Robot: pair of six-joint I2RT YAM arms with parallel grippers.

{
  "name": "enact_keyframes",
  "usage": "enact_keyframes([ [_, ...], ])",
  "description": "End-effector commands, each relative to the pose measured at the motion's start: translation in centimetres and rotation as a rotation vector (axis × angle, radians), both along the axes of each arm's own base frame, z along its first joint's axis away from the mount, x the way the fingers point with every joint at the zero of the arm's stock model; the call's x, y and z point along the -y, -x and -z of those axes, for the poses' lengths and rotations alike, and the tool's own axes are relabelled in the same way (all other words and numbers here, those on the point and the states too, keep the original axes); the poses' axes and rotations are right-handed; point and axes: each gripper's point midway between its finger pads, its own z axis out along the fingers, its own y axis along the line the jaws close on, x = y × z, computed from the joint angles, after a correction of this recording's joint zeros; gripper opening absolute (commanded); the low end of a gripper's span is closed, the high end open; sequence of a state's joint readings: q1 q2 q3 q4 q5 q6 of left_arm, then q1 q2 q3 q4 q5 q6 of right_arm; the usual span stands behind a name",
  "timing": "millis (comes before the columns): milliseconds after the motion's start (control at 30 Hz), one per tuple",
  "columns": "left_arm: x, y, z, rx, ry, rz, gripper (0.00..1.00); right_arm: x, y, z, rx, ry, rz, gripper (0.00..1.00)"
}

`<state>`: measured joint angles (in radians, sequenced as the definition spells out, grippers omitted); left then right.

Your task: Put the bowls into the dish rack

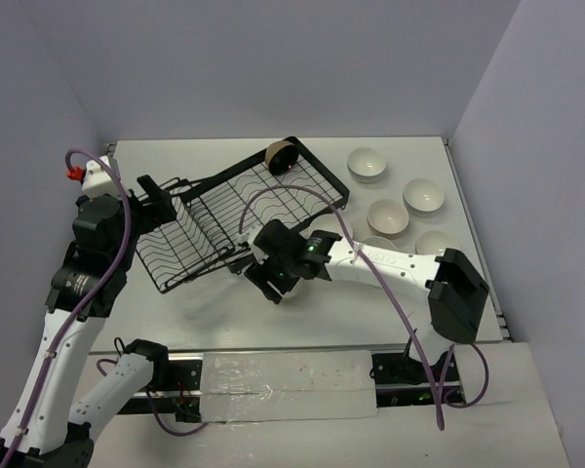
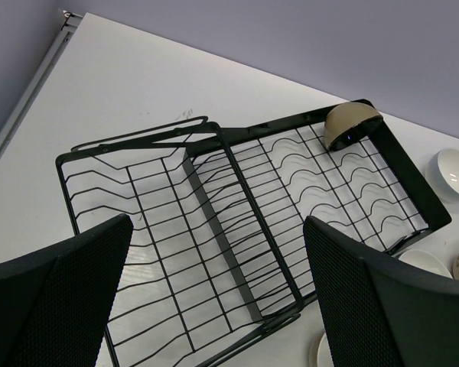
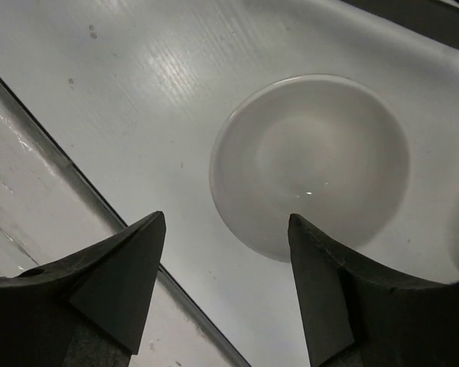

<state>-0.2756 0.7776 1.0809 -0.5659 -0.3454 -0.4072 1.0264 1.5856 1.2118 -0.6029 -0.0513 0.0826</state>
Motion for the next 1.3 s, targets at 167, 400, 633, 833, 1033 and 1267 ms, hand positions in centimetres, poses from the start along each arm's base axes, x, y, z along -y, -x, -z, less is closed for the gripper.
enact_keyframes([
  [167,-0.3,0.6,-0.6,0.017,-0.016,-0.002,0.99,-2.2,0.5,1.2,0.020,0.111,-0.042,0.68],
  [400,-0.5,0.9,-0.4,0.008,-0.026,-0.005,0.99,-3.1,0.4,3.1,0.017,0.162,-0.061,0.59],
  [633,-0.5,0.9,-0.1,0.003,-0.029,-0.001,0.99,-3.5,0.6,4.2,0.006,0.173,-0.071,0.43],
  [833,-0.4,1.0,-0.2,0.005,-0.026,0.001,0.99,-3.5,1.0,4.8,0.004,0.178,-0.077,0.29],
  [1033,-0.4,0.9,-0.2,0.003,-0.028,0.003,0.99,-2.9,1.1,2.5,0.038,0.141,-0.072,0.00],
  [1267,0.1,0.5,-0.1,0.001,-0.018,0.020,0.99,-2.4,0.9,-4.8,0.077,0.022,-0.088,0.00],
])
